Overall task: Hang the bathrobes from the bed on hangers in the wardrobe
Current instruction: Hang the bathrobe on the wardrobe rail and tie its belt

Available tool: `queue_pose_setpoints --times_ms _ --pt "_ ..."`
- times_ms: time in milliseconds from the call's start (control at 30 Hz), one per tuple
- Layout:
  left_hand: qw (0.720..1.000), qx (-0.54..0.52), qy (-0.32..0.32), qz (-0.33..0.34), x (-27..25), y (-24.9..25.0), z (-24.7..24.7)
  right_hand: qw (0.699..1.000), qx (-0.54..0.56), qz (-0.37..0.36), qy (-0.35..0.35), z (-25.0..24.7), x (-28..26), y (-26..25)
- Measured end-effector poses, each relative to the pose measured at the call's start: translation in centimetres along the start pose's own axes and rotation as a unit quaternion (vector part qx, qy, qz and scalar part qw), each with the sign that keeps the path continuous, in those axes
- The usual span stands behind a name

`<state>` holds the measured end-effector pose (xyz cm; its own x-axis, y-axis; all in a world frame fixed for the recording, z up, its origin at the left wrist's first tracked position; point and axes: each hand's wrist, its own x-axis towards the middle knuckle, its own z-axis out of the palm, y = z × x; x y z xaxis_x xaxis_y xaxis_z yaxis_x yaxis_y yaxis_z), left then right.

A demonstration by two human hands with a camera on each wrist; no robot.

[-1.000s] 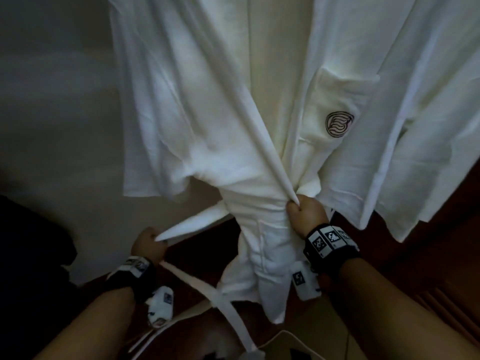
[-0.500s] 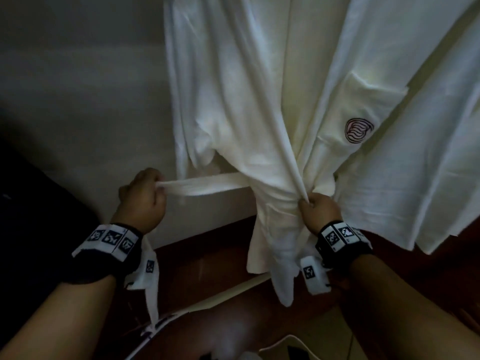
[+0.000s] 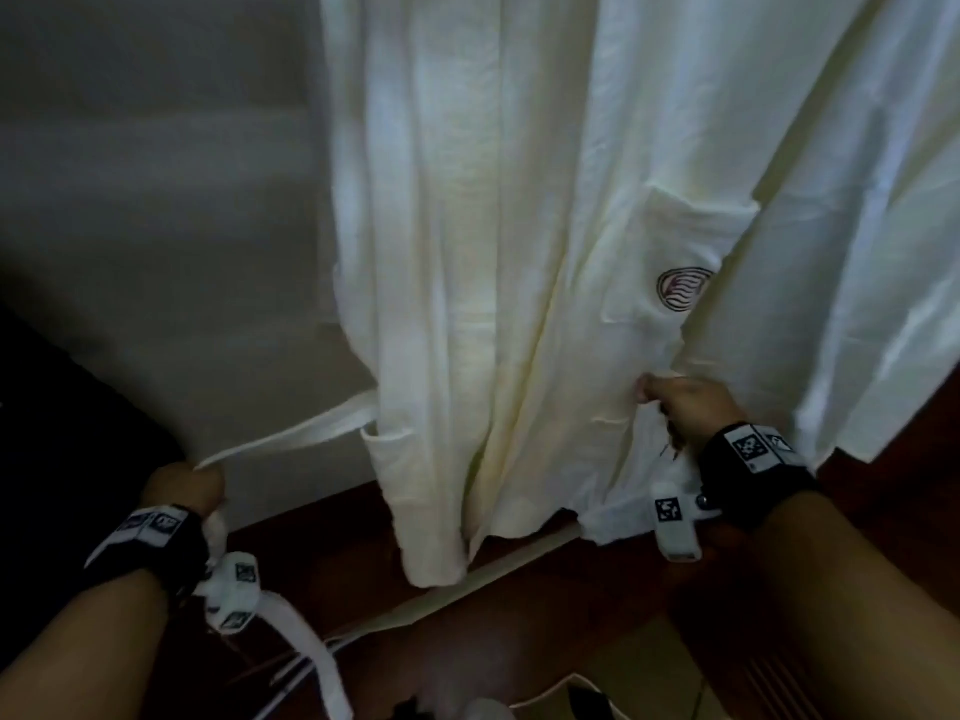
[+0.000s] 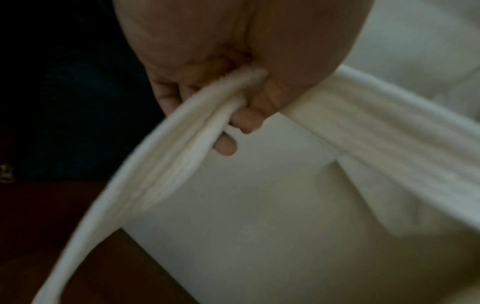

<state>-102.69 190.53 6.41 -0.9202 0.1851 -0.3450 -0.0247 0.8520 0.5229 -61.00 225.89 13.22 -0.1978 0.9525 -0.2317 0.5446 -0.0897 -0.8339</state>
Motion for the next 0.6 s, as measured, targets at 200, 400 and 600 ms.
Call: queue_pose_setpoints --times_ms 200,400,600 --pt "0.979 -0.112 0.054 0.159 -5.2 9.2 -0.4 1.000 -0.008 0.021 0.021 -4.9 0.2 2.5" --pt "0.946 -0.192 0.010 0.260 -12.4 19.8 2.7 0.989 0.042 0.099 0.107 -13.0 -2.0 8.7" --pt "0.950 -0.161 -0.072 0.257 -20.9 21.4 9.2 0.953 0.056 0.180 0.238 -23.5 -6.9 15.6"
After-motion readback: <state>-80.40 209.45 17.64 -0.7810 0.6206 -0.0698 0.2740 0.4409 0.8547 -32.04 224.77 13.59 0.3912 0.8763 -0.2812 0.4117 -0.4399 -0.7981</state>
